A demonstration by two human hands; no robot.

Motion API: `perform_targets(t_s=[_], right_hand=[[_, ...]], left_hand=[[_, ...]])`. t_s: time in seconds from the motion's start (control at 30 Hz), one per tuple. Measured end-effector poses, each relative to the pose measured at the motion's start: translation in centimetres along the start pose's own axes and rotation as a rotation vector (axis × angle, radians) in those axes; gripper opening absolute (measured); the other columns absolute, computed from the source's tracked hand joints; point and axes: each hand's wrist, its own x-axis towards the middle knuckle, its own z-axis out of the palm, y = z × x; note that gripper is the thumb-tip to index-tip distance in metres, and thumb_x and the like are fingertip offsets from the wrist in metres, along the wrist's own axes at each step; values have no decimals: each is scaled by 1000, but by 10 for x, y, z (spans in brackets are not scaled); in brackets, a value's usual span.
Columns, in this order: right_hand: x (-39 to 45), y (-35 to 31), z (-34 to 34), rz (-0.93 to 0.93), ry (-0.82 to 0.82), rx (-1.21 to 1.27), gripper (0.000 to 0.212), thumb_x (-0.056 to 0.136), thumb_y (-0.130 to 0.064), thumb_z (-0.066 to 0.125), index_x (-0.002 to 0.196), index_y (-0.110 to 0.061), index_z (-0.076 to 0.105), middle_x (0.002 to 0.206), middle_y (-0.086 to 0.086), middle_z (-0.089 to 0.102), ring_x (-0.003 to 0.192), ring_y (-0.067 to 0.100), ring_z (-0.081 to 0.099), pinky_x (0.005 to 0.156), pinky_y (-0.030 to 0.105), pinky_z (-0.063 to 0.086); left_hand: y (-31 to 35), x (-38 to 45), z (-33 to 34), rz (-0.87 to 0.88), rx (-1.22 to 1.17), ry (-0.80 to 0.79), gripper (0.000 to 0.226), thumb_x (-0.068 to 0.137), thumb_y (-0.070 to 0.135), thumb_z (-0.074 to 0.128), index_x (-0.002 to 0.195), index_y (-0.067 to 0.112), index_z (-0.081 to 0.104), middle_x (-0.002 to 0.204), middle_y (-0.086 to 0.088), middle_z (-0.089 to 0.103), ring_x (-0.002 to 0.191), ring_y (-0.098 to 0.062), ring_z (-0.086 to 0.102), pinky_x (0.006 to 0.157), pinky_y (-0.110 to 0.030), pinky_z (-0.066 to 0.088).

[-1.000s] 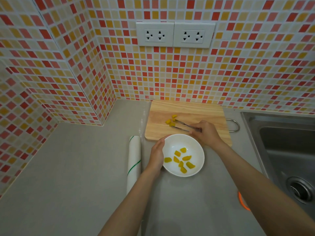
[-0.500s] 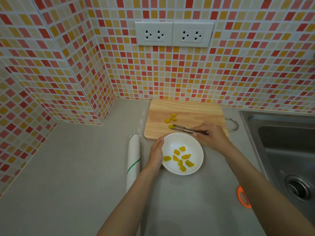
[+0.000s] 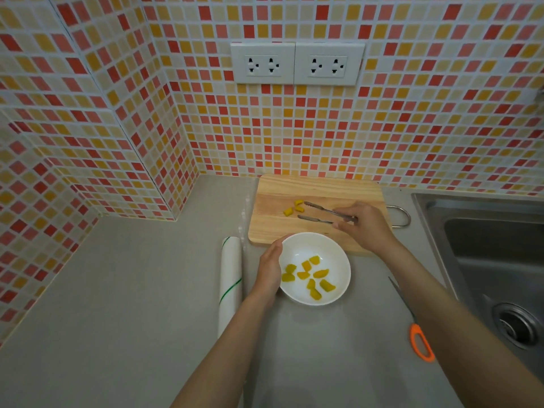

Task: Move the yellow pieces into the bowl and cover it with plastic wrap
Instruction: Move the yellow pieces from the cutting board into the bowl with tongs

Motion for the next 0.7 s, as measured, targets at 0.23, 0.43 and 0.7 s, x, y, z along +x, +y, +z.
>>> perform_targets(t_s=[0.23,0.43,0.7], right_hand=[[36,-8,40,59,-75,-4,31,82,-24,67,111,-13,68,93,9,66,95,27,59,71,28,38],[46,-7,56,97,-57,27,24,84,-19,65,107,-13,71,100,11,71,89,23,60,70,25,37],[15,-7,37,-4,26,102,23,82,-16,67,103,-10,72,85,18,66,82,29,59,70,32,40]], left_hand=[[1,-1,0,-5,-8,-8,34,98,19,35,114,18,66,111,-5,67,100,-20,62,81,-29,51],[-1,1,-1,4,-2,-14,31,98,16,38,107,19,67,101,2,69,89,-10,64,65,-13,52],[0,0,0,-10,-22,-11,33,99,18,35,113,17,65,110,-6,67,99,-20,62,81,-29,51]])
